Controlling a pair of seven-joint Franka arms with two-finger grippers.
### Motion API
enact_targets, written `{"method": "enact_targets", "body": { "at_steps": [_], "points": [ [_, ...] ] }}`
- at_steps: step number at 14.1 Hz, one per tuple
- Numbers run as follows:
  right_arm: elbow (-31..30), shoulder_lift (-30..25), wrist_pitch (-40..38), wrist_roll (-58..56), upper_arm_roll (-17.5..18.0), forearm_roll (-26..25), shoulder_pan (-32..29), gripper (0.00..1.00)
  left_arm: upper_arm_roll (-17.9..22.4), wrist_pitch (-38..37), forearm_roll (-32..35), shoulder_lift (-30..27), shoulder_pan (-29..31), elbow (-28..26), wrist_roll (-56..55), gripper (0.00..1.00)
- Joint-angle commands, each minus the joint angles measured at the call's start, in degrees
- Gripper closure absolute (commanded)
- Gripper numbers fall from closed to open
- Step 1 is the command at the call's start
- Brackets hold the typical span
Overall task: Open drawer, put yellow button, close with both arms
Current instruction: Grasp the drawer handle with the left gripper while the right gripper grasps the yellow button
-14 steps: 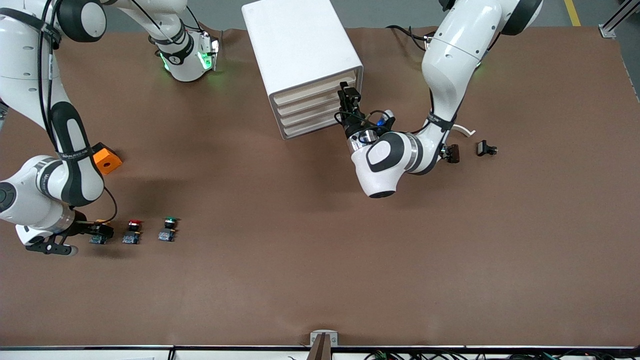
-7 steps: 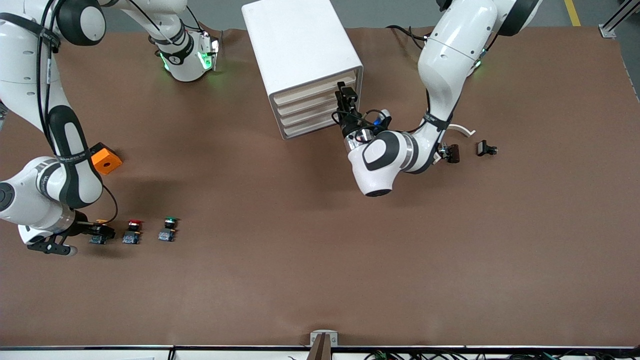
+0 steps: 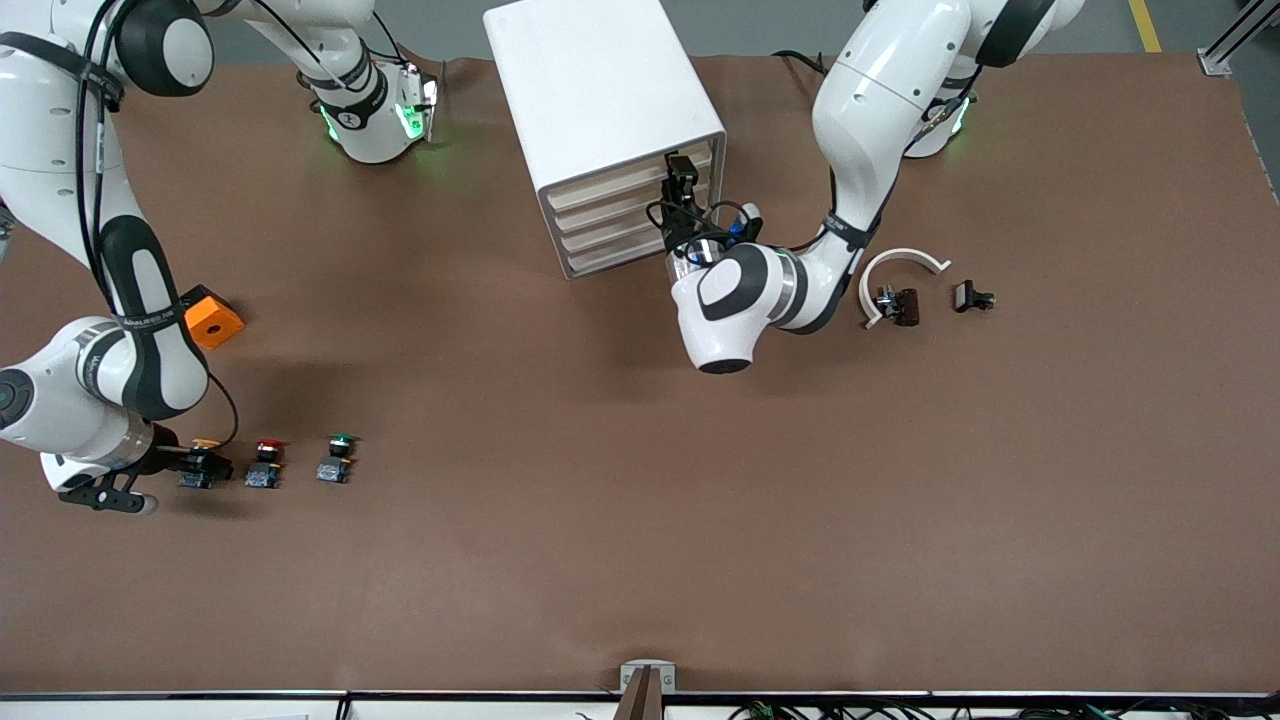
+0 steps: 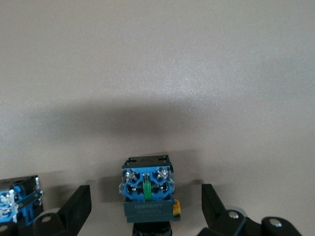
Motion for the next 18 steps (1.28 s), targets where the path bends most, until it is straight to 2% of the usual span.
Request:
{"method": "enact_targets", "body": {
  "at_steps": [1, 2, 3, 4, 5, 18],
  "points": [
    [2.63, 0.86, -0.28, -0.66, 0.35, 1.10, -0.37, 0.57, 0.51, -0.10, -0.71, -0.01, -0.61, 0.04, -0.87, 0.78],
    [3.25, 0.86, -0.45, -0.66, 0.35, 1.10, -0.28, 0.83, 0.51, -0.18, -0.71, -0.01, -0.44, 0.04, -0.78, 0.82],
    [3.34, 0.86, -0.37, -0.66, 0.35, 1.10, -0.37, 1.00, 0.51, -0.18, -0.71, -0.10, -0.09, 0.04, -0.61, 0.85],
    [3.25, 0.86, -0.28, -0.66, 0.35, 1.01, -0.37, 1.00, 0.51, -0.10, -0.71, -0.01, 0.09, 0.12, -0.61, 0.90],
    [3.34, 0.86, -0.28, -0.92, 0.35, 1.01, -0.37, 1.00, 0.51, -0.10, -0.89, -0.01, 0.26, 0.21, -0.61, 0.91],
    [4.48, 0.25, -2.73, -0.57, 0.35, 1.10, 0.50, 1.00, 0.87, 0.69, -1.06, 1.04, 9.31, 0.74, -0.61, 0.86]
  ]
}}
